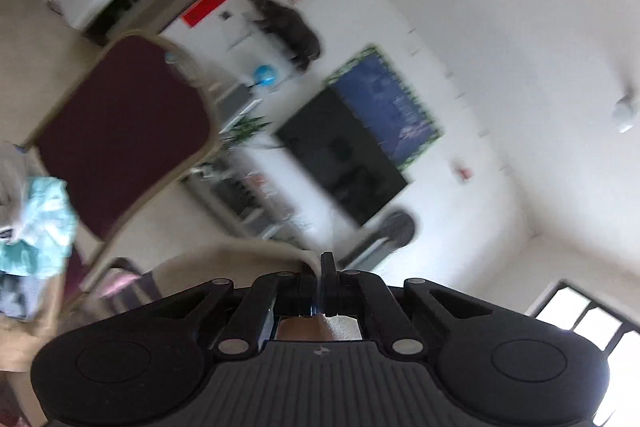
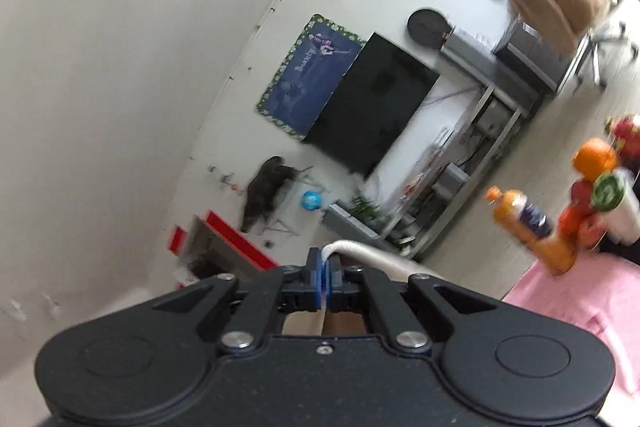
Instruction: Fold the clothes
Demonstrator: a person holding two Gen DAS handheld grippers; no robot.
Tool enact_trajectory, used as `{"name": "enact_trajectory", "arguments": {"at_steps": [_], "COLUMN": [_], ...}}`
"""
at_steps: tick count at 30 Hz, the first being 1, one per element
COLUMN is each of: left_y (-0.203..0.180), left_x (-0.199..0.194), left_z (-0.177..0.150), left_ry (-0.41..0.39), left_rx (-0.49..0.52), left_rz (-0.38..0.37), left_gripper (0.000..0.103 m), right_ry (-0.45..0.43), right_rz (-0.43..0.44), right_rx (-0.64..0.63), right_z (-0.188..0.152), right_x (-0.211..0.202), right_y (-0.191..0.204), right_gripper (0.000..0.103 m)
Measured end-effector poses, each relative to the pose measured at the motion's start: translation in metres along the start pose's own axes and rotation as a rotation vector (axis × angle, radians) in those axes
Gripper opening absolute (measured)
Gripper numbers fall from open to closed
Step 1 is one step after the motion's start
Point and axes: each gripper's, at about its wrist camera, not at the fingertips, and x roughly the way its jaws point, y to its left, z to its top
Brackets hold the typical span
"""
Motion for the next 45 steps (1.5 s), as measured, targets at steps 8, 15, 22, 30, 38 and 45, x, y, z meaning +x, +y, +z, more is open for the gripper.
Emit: {"name": "enact_trajectory", "arguments": {"at_steps": [8, 15, 22, 30, 38, 45], "left_y": [0.061, -0.011, 0.044, 0.196, 0.206, 0.216], "left_x": [0.212, 0.184, 0.209, 0.253, 0.247, 0.222], "left_z": [-0.027, 0.040, -0.053, -0.223, -0.235, -0.242], "left_ry": [0.400, 0.032, 0.238, 0.573, 0.574, 0.615], "left_rx": [0.044, 0.201, 0.278, 0.214, 0.231, 0.137], "left_rz": [0.509, 0.239, 0.325, 0.628, 0.674, 0.696], "left_gripper": [0.000, 0.000, 0.000, 0.000, 0.002, 0.042], "right_ry": [0.342, 0.091, 0.211, 0.454, 0.592, 0.600], "right_rz": [-0.438, -0.238, -0.310, -0.644, -0.711, -0.666], "right_rx": [-0.135, -0.311, -0.241, -0.092, -0.065, 0.013], "right_z": [-0.047, 0.006, -0.034, -0.156, -0.185, -0.183], "right_x": [0.204, 0.218, 0.215, 0.189, 0.178, 0.186], "right_y": [-0.071, -0.001, -0.092, -0.262, -0.290, -0.304], "right_gripper": [0.002, 0.002, 0.002, 0.002, 0.004, 0.022]}}
